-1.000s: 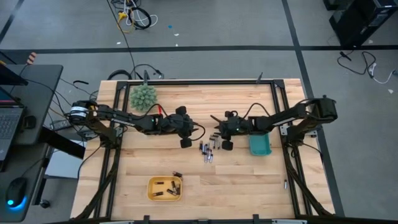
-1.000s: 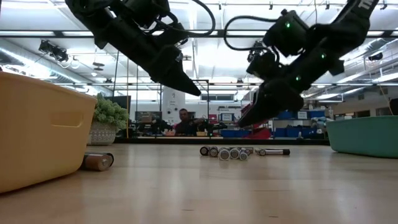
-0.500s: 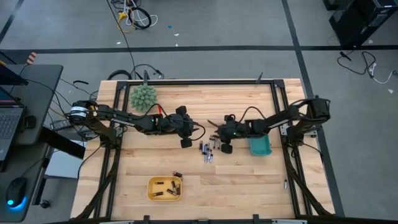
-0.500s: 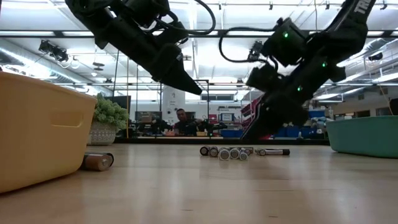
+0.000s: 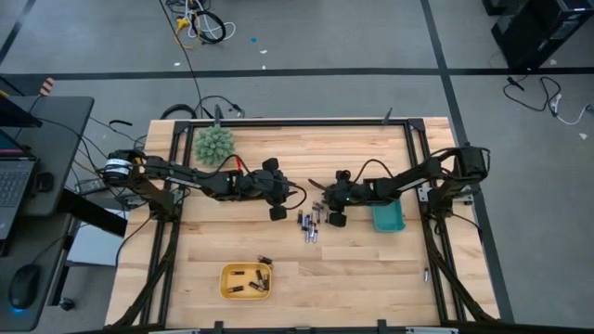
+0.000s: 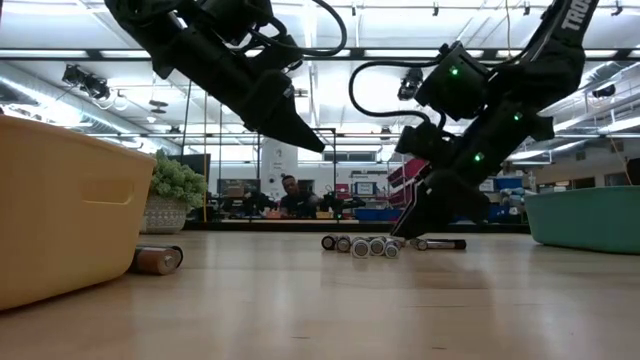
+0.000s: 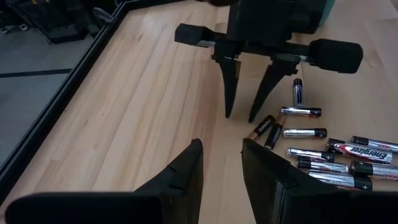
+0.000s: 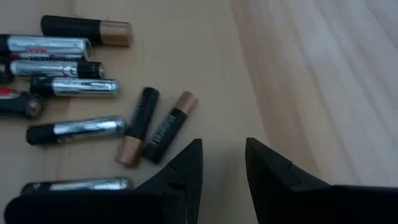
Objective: Sort batteries
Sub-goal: Put the black battery into the yellow bin
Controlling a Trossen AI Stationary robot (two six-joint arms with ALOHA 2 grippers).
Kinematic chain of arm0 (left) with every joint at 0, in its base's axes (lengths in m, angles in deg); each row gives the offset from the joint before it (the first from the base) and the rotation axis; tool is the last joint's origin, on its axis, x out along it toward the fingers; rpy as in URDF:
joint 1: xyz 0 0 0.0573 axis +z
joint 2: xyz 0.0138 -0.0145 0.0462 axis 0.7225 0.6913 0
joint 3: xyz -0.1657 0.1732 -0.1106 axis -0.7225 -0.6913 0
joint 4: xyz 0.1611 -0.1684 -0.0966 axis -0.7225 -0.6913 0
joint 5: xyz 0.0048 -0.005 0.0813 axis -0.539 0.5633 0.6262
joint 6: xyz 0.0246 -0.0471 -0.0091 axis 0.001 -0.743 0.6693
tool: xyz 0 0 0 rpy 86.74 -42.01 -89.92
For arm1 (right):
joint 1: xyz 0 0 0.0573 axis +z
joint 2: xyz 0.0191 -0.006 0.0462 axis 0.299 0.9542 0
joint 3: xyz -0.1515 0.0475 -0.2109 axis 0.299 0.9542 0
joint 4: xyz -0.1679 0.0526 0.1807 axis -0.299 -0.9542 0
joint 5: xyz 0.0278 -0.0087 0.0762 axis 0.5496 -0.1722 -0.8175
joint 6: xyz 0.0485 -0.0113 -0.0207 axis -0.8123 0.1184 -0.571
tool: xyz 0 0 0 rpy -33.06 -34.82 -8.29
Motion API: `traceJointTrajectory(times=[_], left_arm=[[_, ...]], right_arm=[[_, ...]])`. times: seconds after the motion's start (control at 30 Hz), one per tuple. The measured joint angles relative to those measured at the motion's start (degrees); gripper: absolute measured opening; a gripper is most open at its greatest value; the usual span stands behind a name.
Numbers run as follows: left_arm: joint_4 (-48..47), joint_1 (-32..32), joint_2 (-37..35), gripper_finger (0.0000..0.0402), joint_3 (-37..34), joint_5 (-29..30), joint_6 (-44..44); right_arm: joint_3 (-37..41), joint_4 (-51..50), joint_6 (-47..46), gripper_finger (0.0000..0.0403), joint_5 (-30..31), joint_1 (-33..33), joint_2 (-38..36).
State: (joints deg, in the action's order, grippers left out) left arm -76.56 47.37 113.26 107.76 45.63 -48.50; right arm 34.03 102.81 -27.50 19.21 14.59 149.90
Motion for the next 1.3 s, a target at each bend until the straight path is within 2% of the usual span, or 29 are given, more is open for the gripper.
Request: traceJointTrajectory(times=[0.23, 0.53, 0.8, 1.3], left_arm=[[0.0, 0.02, 0.0, 0.0106, 0.0, 0.01, 0.06], [1.81, 0.02, -0.02, 0.0106, 0.0, 0.0, 0.07], [0.9, 0.02, -0.02, 0.0106, 0.0, 0.0, 0.08], [1.43, 0.02, -0.02, 0.0106, 0.0, 0.0, 0.08]], right_arm=[[0.03, 0.98, -0.68, 0.0107, -0.37, -0.35, -3.74], [0.0, 4.24, -3.83, 0.0107, -3.93, 1.57, -0.94], [-0.03, 4.41, -6.41, 0.0107, -3.91, 1.66, 0.56], [-0.03, -0.35, -4.69, 0.0107, -1.29, 0.53, 0.51]])
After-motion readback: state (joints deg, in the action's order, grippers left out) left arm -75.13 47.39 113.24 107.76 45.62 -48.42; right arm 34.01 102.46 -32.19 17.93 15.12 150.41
